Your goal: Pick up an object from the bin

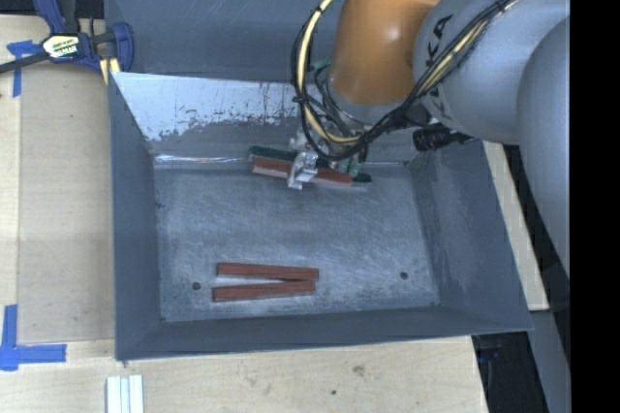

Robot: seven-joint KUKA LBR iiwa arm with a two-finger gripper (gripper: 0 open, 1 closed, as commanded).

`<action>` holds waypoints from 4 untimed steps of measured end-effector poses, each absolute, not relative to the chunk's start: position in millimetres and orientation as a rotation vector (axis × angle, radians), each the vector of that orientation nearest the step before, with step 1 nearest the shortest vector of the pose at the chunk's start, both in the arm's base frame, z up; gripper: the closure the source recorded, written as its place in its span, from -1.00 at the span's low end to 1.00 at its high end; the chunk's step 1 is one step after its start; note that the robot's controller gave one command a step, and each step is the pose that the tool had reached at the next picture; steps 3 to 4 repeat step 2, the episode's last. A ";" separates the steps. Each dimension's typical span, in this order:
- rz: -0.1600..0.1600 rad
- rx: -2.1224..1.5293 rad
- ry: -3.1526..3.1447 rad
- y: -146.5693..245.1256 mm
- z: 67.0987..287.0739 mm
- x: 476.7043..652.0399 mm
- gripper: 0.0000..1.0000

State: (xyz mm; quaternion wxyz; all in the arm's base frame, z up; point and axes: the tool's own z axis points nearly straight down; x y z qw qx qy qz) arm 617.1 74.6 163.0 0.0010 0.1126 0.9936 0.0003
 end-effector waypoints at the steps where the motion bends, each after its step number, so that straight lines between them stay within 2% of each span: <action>1: 0.003 0.353 3.116 74.6 175.0 618.0 1.00; 4: 0.003 0.353 3.115 74.5 180.5 618.2 1.00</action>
Offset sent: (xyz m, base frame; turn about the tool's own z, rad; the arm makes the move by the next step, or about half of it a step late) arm -0.0002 0.0001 0.0058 0.0000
